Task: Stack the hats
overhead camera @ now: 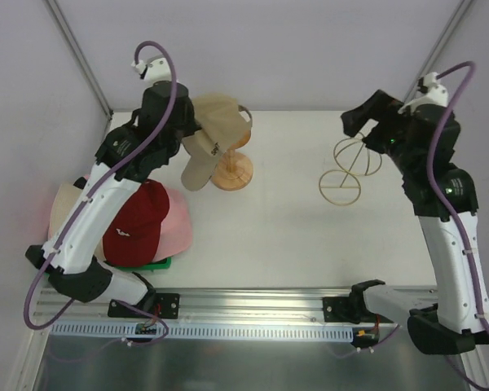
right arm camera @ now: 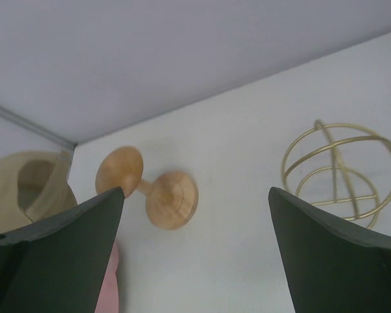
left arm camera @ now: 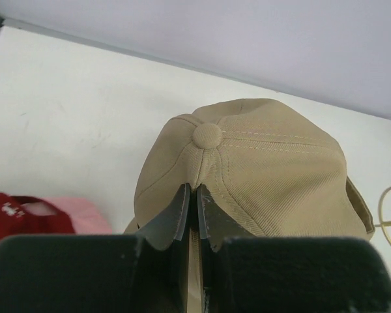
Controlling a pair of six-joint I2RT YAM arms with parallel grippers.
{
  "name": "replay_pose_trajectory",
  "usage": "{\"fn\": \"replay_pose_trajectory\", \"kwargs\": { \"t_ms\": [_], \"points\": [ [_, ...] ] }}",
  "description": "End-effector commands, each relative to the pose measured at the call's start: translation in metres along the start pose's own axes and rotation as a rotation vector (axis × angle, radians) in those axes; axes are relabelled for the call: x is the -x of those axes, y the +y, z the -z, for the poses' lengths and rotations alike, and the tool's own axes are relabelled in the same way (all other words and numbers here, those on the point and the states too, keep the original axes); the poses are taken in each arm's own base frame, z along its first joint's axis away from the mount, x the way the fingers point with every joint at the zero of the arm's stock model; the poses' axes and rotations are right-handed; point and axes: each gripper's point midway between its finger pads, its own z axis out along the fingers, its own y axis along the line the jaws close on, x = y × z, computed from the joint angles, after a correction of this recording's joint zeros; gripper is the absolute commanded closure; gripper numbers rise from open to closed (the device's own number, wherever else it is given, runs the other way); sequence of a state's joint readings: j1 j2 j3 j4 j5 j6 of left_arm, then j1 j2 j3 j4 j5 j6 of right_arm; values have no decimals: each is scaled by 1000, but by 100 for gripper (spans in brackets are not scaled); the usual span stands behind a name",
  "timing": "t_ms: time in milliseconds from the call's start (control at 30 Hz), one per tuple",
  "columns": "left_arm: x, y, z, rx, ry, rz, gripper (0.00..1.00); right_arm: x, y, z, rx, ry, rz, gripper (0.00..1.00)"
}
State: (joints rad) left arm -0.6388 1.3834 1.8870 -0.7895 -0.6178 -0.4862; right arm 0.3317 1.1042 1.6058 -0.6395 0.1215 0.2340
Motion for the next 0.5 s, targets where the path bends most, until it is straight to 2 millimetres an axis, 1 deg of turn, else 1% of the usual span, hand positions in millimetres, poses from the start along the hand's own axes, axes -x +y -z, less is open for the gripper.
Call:
{"fn": "replay_pose_trajectory", "kwargs": {
  "t_ms": [0, 33, 67, 100, 133, 167, 200, 233, 267, 300, 367, 400, 433, 467],
  "points": [
    [24, -52, -3, -63, -105, 80, 100, 37, -24, 20, -54, -63, -101, 1],
    [21, -64, -5, -80, -104, 71, 100, 39, -23, 21, -35, -56, -117, 1],
    [29, -78, -2, -110, -132, 79, 100, 45, -28, 20, -48, -68, -133, 1],
    [16, -100, -9, -130, -121, 54, 100, 51, -39, 20, -75, -85, -158, 0],
    [18, -113, -8, -156, -134, 56, 100, 53, -44, 19, -86, -89, -168, 1],
    [23, -128, -9, -188, -159, 65, 100, 56, -55, 17, -115, -98, -183, 1],
    [9, -150, -15, -225, -144, 42, 100, 56, -53, 15, -95, -84, -201, 1],
    [11, -162, -15, -251, -160, 32, 100, 56, -55, 13, -92, -80, -213, 1],
    [7, -181, -23, -284, -175, 41, 100, 57, -61, 11, -104, -80, -224, 0],
    [4, -198, -22, -339, -175, 39, 100, 57, -62, 10, -102, -77, -234, 1],
    [4, -222, -24, -398, -200, 30, 100, 60, -68, 11, -121, -88, -242, 1],
    [-7, -238, -35, -413, -202, 25, 100, 60, -72, 10, -133, -92, -254, 1],
    [-1, -253, -30, -465, -211, 33, 100, 61, -75, 11, -142, -97, -261, 0],
    [-20, -268, -44, -476, -188, 9, 100, 63, -79, 13, -156, -109, -268, 1]
  ]
}}
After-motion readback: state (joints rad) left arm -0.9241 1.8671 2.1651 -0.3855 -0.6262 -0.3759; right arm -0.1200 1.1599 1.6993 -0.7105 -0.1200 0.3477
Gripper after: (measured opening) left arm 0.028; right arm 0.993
